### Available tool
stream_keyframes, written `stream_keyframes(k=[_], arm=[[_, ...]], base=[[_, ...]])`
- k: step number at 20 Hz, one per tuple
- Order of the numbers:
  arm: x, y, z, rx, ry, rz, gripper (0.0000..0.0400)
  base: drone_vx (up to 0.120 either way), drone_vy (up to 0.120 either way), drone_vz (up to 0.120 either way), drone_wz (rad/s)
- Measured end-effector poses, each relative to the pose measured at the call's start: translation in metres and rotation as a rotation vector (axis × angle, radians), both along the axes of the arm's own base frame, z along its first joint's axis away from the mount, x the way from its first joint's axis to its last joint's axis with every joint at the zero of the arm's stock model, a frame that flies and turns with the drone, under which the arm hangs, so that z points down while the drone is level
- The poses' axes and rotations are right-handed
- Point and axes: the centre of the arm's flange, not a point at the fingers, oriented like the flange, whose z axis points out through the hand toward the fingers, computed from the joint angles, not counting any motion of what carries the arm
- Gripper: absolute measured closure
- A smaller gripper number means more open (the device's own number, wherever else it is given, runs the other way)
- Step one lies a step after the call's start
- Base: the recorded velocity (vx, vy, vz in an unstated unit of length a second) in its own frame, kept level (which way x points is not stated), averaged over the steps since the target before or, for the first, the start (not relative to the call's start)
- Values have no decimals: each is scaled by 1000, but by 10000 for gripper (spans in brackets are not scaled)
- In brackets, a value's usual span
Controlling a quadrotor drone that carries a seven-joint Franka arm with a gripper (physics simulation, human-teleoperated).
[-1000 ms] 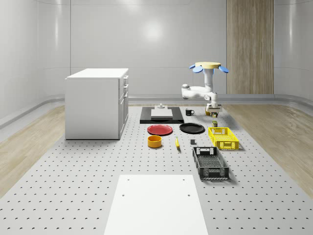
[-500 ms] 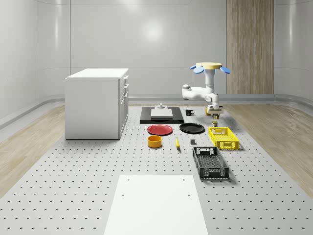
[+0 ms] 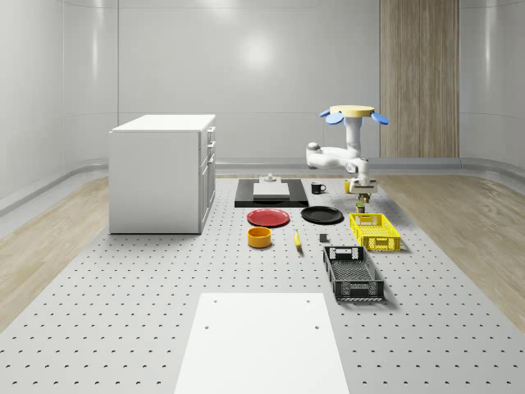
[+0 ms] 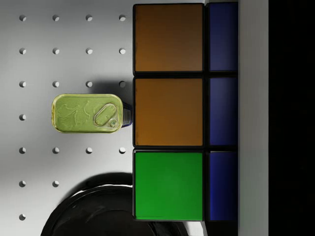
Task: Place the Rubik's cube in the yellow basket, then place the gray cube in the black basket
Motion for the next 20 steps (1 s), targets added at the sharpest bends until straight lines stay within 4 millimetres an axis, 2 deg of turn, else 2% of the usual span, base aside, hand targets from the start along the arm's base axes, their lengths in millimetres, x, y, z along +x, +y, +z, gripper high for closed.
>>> stream_keyframes(k=[20], arm=[[0, 0, 0, 0, 0, 0, 75]], base=[[120, 0, 0, 0]])
